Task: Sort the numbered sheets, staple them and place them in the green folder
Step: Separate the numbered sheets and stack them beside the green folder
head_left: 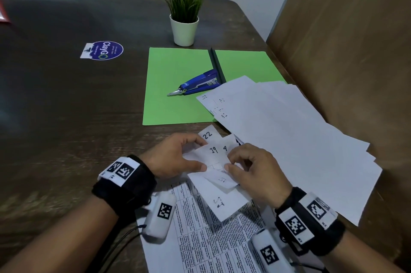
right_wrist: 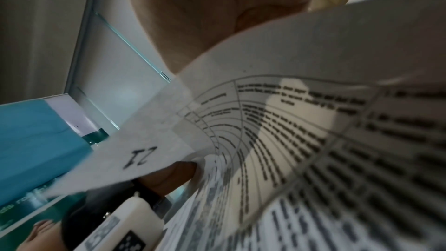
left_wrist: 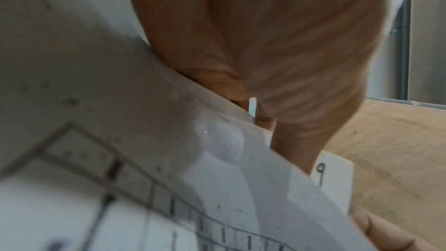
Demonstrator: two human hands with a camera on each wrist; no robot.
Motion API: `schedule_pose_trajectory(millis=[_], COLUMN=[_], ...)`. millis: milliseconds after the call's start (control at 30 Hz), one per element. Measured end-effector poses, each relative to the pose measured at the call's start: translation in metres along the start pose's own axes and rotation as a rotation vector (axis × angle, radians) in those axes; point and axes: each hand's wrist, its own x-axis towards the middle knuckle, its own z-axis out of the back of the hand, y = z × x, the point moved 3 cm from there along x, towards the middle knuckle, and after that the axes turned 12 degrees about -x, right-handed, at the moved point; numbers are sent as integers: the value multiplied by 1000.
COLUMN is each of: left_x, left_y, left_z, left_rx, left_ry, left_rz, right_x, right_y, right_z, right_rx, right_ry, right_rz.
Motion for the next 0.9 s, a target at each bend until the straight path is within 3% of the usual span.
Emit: schedule_pose_trajectory(millis=[200, 367, 500, 633, 667, 767, 800, 900], left_x=[0, 0, 0, 1, 1, 2, 2, 1], left_y=[-1, -4, -4, -1, -1, -3, -3, -6], left_z=[-1, 0, 5, 7, 7, 7, 7, 6], left_rx=[-8, 33, 89, 92, 92, 131, 143, 148], left_ry=[35, 85, 101, 75, 72, 74, 71, 51], left_rz=[-16, 63, 103, 124, 117, 99, 99, 92], right_x=[-10, -11, -7, -5, -6, -15, -18, -25], right_y=[7, 16, 12, 0, -5, -23, -31, -48], right_z=[0, 15, 31, 55, 57, 49, 48, 53], right_rx=[81, 106, 186, 284, 270, 84, 60, 207], right_ry=[87, -21, -37, -165, -118, 310, 380, 358], right_rz=[40, 65, 1, -38, -49, -111, -139, -251])
